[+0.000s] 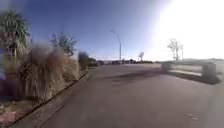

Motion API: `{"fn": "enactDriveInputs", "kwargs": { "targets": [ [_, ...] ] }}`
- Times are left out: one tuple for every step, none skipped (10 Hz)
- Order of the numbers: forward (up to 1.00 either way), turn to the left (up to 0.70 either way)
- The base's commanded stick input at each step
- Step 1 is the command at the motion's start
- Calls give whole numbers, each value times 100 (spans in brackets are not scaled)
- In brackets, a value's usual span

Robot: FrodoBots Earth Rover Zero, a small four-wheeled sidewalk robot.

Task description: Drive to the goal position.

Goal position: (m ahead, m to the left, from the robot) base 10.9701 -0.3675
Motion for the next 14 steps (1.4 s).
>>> {"fn": "enactDriveInputs", "kwargs": {
  "targets": [
    [70,0],
    [70,0],
    [70,0],
    [70,0],
    [70,0],
    [70,0],
    [70,0],
    [70,0],
    [70,0],
    [70,0],
    [70,0],
    [70,0],
    [70,0],
    [70,0]
  ]
}}
